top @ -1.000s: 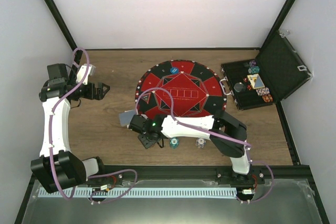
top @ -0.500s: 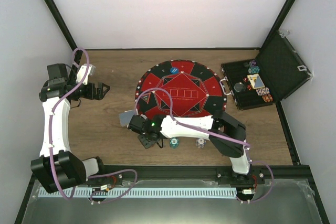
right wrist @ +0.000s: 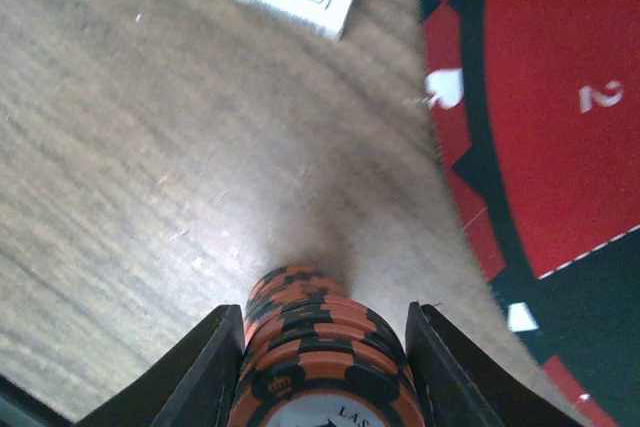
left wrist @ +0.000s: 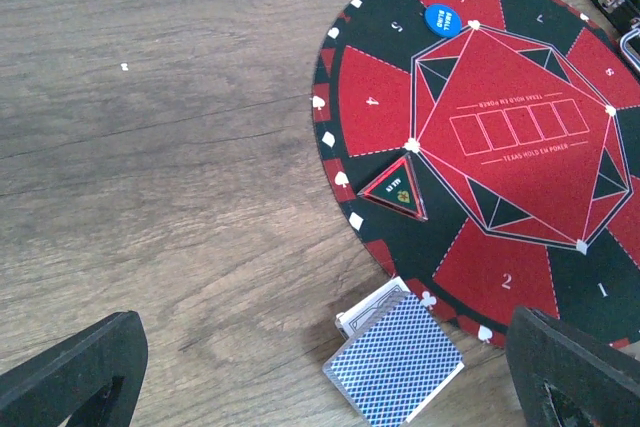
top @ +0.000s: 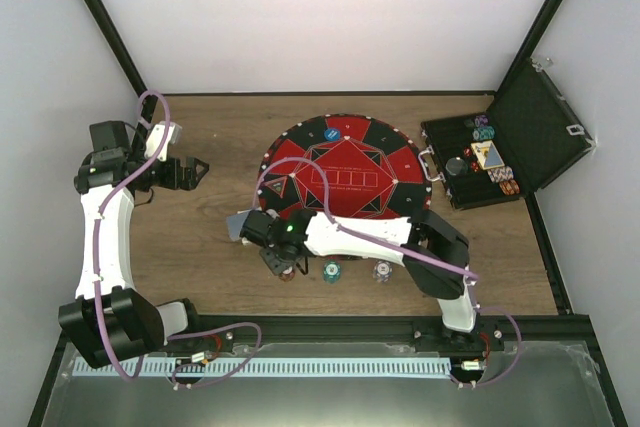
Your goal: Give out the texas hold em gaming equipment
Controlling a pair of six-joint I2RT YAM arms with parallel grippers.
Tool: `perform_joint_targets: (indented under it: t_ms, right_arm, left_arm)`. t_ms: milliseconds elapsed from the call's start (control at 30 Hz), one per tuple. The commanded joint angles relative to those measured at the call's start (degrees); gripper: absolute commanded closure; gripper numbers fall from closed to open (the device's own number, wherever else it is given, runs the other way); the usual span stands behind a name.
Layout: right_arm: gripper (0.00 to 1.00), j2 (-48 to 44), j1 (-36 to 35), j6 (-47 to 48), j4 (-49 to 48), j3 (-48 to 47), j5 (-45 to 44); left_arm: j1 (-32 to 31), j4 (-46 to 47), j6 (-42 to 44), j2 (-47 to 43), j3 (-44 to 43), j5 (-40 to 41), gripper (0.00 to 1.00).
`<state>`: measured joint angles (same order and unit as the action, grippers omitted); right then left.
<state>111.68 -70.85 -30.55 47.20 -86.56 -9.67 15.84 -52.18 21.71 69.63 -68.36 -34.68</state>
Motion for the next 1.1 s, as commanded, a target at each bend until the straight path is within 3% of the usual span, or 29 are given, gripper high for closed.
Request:
perform_joint_targets:
  t_ms: [0,433,1067]
  right_arm:
    - [0.72,-2.0,5.0,2.4,0.3,-4.2,-2.3]
    - [0.72,12.6,18.5,9.9,-2.4,-17.0,-1.5]
    - [0.73,30.6,20.8,11.7,-0.9,-32.7,2.5]
  left_arm:
    - [0.3,-0.2,0.3,-0.6,-2.0,0.2,0.0]
    - [0.3,-1.7,0.4,-0.6,-3.2,0.2,0.0]
    - [0.3,-1.5,0.7,-0.1,-3.7,0.0,0.0]
